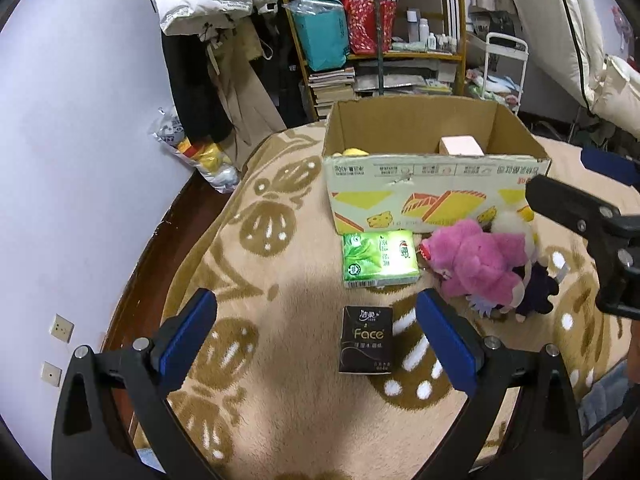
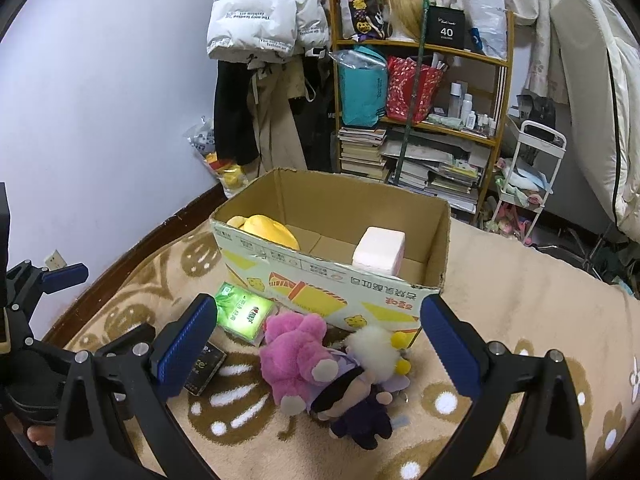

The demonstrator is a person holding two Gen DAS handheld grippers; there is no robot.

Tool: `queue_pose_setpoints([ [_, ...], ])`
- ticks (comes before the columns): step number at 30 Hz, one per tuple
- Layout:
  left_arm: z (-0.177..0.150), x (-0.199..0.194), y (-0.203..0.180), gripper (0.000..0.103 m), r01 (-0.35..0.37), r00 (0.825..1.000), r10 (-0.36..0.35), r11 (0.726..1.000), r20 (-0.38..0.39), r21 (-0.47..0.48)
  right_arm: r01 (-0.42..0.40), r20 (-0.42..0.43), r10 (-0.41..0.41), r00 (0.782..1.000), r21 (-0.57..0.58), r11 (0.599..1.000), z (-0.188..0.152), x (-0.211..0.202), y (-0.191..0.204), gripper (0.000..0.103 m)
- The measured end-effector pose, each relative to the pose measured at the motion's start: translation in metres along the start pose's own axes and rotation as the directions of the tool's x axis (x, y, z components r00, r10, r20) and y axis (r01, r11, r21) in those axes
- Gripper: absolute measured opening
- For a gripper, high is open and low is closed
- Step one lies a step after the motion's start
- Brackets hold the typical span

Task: Organize soft objects
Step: 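Grasp the black Face tissue box with the left tool while the right tool grasps the pink bear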

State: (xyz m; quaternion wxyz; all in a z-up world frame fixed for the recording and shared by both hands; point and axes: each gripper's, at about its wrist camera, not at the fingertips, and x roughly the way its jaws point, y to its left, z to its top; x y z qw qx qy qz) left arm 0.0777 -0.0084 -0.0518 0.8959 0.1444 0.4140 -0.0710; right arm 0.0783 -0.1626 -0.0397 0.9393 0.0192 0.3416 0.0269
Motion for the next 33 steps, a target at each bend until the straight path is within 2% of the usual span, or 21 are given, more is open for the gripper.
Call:
queue_pose_setpoints([
  [15, -0.01, 0.043, -0.02, 0.098, -0.013, 0.995, 0.017, 0.999, -0.095, 0.042, 0.004, -0.066, -0.01, 0.998, -0.087, 0.996, -0.005, 0.035, 0.016, 0.103],
  [23, -0.019, 0.07, -0.026, 0.098, -0.023, 0.984, 0.035, 0.997, -0.176, 0.07, 0.0, -0.134, -0.013, 0.991, -0.102, 0.995, -0.015, 0.06, 0.018, 0.103],
  [33, -0.029, 0.104, -0.033, 0.098, -0.009, 0.958, 0.035, 0.996, -0.285, 0.094, -0.004, -0.207, -0.03, 0.978, -0.162, 0.987, -0.031, 0.084, 0.024, 0.103],
])
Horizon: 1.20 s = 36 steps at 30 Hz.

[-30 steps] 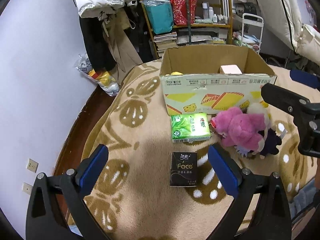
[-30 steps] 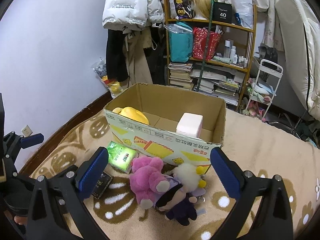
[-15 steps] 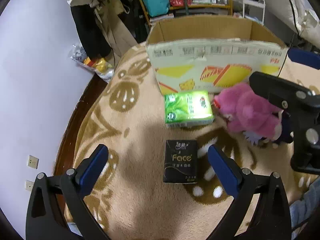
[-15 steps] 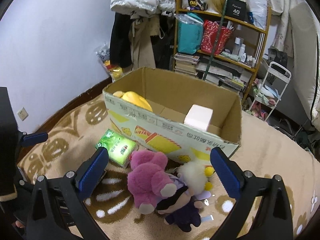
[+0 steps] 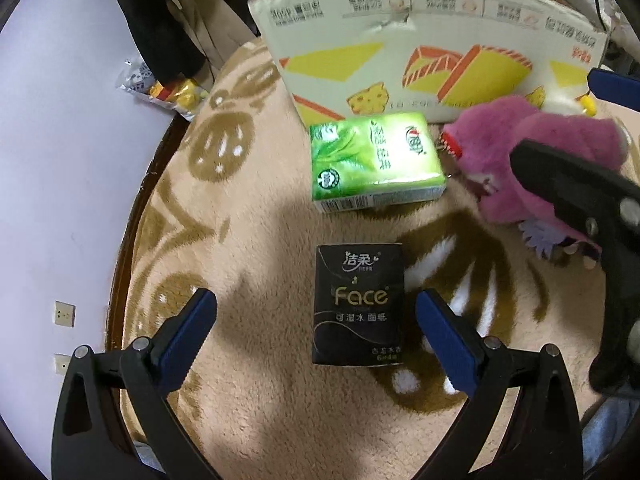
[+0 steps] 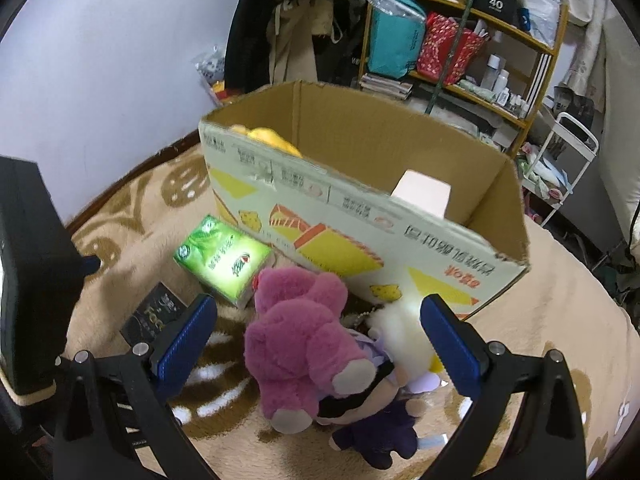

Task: Organize soft objects
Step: 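Grasp the black Face tissue box with the left tool while the right tool grasps the pink bear, then lift the black tissue box with the left tool while the right tool lifts the pink bear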

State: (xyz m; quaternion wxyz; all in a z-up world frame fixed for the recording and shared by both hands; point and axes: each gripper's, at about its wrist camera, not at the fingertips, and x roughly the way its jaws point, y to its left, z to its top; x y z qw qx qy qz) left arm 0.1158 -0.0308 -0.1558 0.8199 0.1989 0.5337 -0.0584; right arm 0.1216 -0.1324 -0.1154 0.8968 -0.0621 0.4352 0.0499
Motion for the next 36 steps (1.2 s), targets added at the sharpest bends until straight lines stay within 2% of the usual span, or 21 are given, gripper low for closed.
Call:
queue_pose_setpoints([
  [6, -0.001, 0.012, 0.002, 0.098, -0.003, 0.999, 0.002, 1.0, -0.045, -0.016, 0.036, -0.026, -0.038, 0.999, -0.047, 0.998, -0.005, 0.014, 0.005, 0.103],
  [13, -0.001, 0.015, 0.002, 0.098, -0.004, 0.998, 0.003, 1.0, -0.058, -0.009, 0.04, -0.048, -0.042, 0.998, -0.058, 0.998, -0.008, 0.022, 0.004, 0.103],
  [15, -0.001, 0.014, 0.002, 0.087, 0.018, 0.998, -0.018, 1.0, -0.06, -0.007, 0.035, -0.059, -0.038, 0.998, -0.048, 0.998, -0.007, 0.024, 0.002, 0.103],
  [17, -0.002, 0.013, 0.002, 0.083, 0.046, 0.997, -0.047, 0.999, -0.064, -0.016, 0.019, -0.067, -0.021, 0.998, -0.036, 0.999, -0.007, 0.025, 0.0, 0.103],
  [22, -0.003, 0.013, 0.002, 0.073, 0.033, 0.997, -0.034, 0.999, -0.067, -0.02, -0.018, -0.094, 0.016, 0.995, -0.02, 1.0, -0.008, 0.028, -0.002, 0.086],
  [24, -0.003, 0.013, 0.004, 0.06, 0.071, 0.995, -0.074, 0.997, -0.072, -0.035, -0.014, -0.098, 0.012, 0.995, -0.022, 1.0, -0.009, 0.028, -0.001, 0.077],
  [26, -0.003, 0.012, 0.005, 0.053, 0.103, 0.991, -0.107, 0.993, -0.075, -0.05, -0.022, -0.099, 0.02, 0.995, -0.014, 1.0, -0.009, 0.027, -0.002, 0.072],
  [27, -0.003, 0.012, 0.005, 0.05, 0.106, 0.991, -0.11, 0.993, -0.074, -0.055, -0.031, -0.098, 0.031, 0.995, -0.005, 0.999, -0.009, 0.026, -0.002, 0.066],
  [30, -0.004, 0.011, 0.006, 0.048, 0.081, 0.994, -0.085, 0.995, -0.066, -0.062, -0.043, -0.1, 0.045, 0.994, 0.026, 0.999, -0.008, 0.024, -0.005, 0.065],
  [36, -0.005, 0.009, 0.014, 0.045, 0.093, 0.994, -0.098, 0.992, -0.057, -0.089, -0.062, -0.088, 0.069, 0.994, 0.072, 0.995, -0.007, 0.015, -0.011, 0.063],
])
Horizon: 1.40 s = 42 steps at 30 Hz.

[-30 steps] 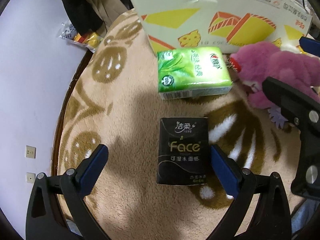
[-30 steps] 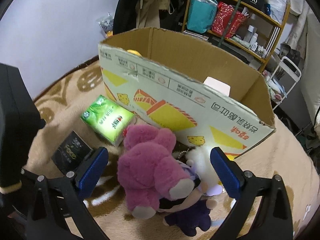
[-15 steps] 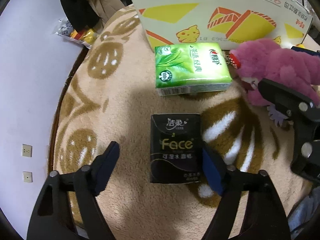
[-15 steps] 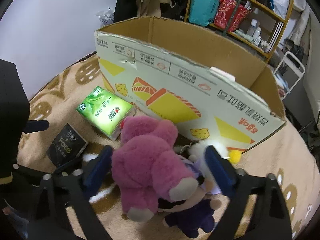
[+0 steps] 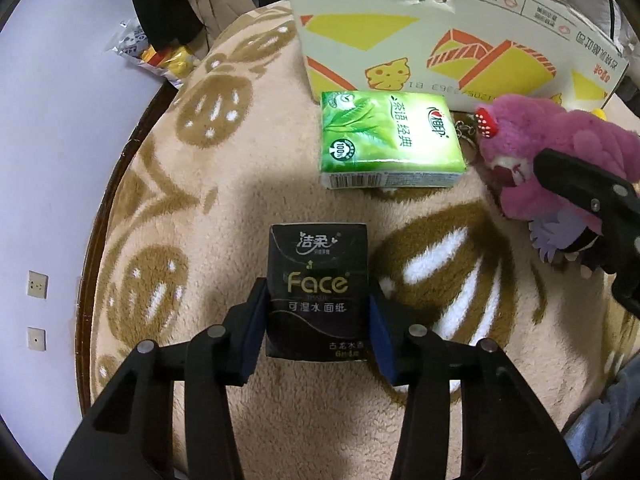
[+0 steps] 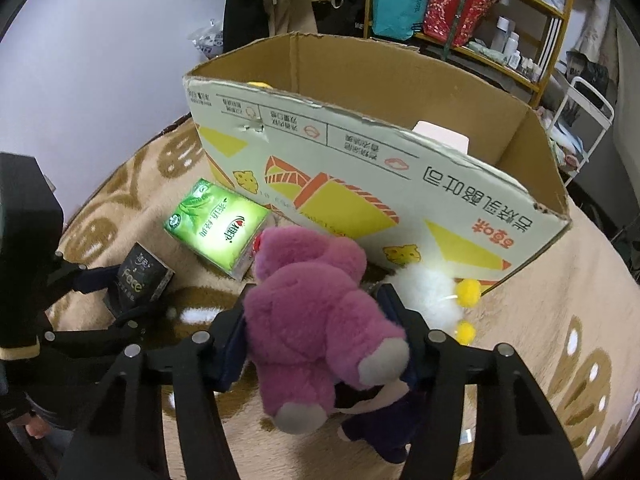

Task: Organize soft objects
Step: 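Lift the black tissue box with the left tool while the right tool lifts the pink bear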

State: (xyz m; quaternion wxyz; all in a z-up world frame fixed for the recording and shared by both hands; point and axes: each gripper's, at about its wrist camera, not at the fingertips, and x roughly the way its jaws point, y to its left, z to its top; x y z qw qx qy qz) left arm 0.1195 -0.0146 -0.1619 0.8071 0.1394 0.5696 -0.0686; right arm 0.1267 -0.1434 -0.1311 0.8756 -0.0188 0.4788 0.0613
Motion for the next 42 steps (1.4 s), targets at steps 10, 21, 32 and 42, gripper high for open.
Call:
queue_pose_setpoints([
  [10, -0.007, -0.02, -0.003, 0.045, 0.018, 0.998, -0.019, 1.0, 0.063, 0.015, -0.049, 0.042, 0.045, 0.998, 0.1, 0.994, 0.002, -0.023, -0.013, 0.062],
  [21, -0.011, -0.05, -0.007, 0.045, 0.02, 0.987, -0.026, 0.999, 0.157, 0.039, -0.113, 0.129, 0.089, 0.988, 0.19, 0.975, 0.007, -0.064, -0.03, 0.057],
  [32, -0.012, -0.083, -0.017, 0.045, 0.02, 0.962, -0.041, 0.996, 0.269, 0.083, -0.119, 0.186, 0.067, 0.98, 0.28, 0.953, 0.009, -0.091, -0.051, 0.051],
  [42, -0.001, -0.108, -0.009, 0.045, 0.009, 0.927, -0.027, 0.999, 0.375, 0.048, -0.154, 0.263, 0.075, 0.962, 0.294, 0.943, 0.017, -0.113, -0.061, 0.05],
])
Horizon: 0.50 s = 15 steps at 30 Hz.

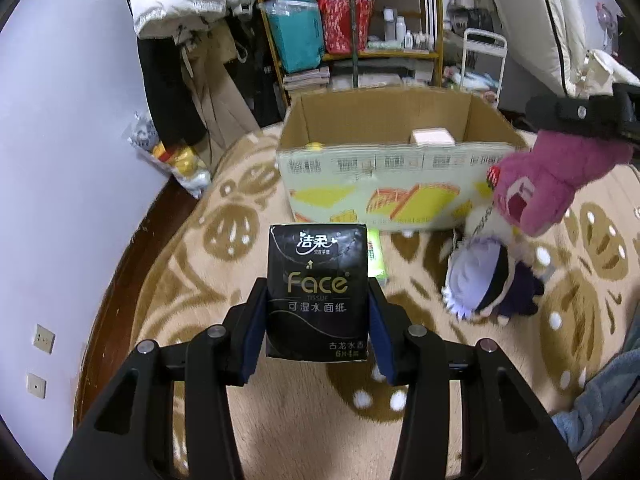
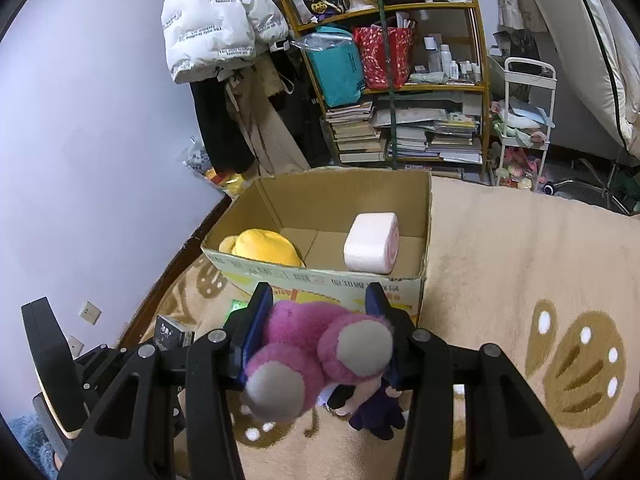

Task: Organize soft objects
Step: 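Lift the black tissue box with the left tool while the right tool lifts the pink bear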

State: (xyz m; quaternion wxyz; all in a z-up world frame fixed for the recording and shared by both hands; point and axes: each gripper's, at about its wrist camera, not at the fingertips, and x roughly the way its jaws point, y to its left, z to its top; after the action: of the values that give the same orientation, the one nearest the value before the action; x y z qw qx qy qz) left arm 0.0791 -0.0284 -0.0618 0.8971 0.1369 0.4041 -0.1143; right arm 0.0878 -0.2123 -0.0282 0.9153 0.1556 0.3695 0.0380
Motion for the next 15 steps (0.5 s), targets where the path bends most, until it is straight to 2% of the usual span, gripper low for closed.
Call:
queue_pose_setpoints([
  [9, 0.03, -0.022, -0.006, 0.045, -0.017, 0.991, 0.01, 0.999, 0.132, 0.05, -0.035, 0.061, 0.034, 0.998, 0.024, 0.999, 0.018, -0.022, -0.002, 0.05],
  [15, 0.055, -0.034, -0.016, 0.045, -0.023, 0.978, 0.002, 0.995, 0.209, 0.098, 0.004, 0.103, 0.0, 0.995, -0.039, 0.999, 0.04, -0.037, 0.001, 0.05],
])
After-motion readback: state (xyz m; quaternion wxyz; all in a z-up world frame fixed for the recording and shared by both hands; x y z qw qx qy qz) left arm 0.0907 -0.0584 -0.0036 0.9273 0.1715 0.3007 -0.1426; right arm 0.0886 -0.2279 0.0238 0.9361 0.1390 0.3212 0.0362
